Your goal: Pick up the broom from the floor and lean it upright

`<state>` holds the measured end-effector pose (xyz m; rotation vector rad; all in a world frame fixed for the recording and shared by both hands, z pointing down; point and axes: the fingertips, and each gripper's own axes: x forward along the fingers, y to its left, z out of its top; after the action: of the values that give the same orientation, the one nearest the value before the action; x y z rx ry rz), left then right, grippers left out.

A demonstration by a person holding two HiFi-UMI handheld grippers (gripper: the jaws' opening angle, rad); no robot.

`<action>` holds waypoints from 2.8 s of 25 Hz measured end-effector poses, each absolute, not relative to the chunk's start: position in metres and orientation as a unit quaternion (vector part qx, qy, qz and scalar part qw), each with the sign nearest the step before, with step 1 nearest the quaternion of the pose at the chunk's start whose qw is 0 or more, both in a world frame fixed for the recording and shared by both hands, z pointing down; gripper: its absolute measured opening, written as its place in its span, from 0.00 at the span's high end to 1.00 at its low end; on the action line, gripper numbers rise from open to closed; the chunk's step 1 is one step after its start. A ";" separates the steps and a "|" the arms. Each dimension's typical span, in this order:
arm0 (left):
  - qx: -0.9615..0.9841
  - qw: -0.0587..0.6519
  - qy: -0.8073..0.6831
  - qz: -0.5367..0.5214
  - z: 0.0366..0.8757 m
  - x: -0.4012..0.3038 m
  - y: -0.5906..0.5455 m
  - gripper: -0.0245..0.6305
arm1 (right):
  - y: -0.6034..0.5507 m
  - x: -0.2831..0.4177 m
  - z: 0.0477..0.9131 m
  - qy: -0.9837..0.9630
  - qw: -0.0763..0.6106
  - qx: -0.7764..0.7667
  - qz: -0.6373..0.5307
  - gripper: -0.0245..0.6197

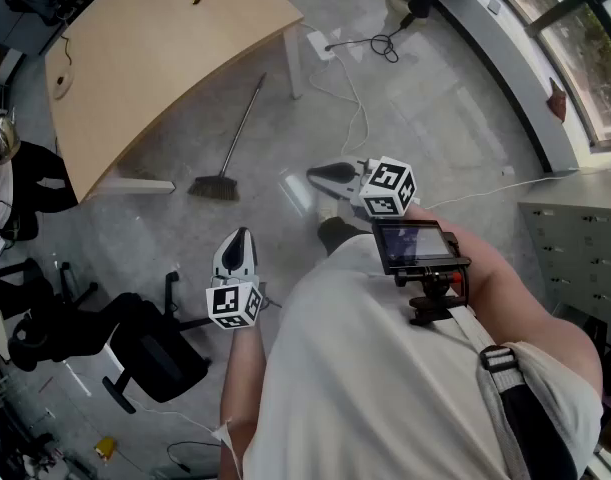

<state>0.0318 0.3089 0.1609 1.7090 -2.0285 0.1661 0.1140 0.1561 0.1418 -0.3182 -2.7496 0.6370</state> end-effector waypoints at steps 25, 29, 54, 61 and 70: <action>0.680 0.282 -0.670 0.096 0.197 -0.068 0.170 0.93 | 0.029 0.033 0.194 -0.952 0.189 -0.029 0.240 0.93; 0.710 0.282 -0.636 0.105 0.209 -0.089 0.183 0.93 | 0.042 0.022 0.193 -0.951 0.192 0.015 0.241 0.93; 0.712 0.358 -0.584 0.157 0.334 -0.096 0.197 0.93 | 0.056 0.048 0.293 -0.919 0.269 0.071 0.280 0.93; 0.696 0.376 -0.582 0.187 0.430 -0.076 0.155 0.93 | 0.006 0.071 0.393 -0.917 0.285 0.061 0.272 0.93; 0.723 0.327 -0.550 0.263 0.553 -0.099 0.112 0.93 | -0.032 0.048 0.487 -0.933 0.242 0.071 0.257 0.93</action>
<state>-0.0986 0.1118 0.5528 1.8936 -1.4399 0.6878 0.0478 -0.0325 0.4870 0.1948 -2.5512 0.7014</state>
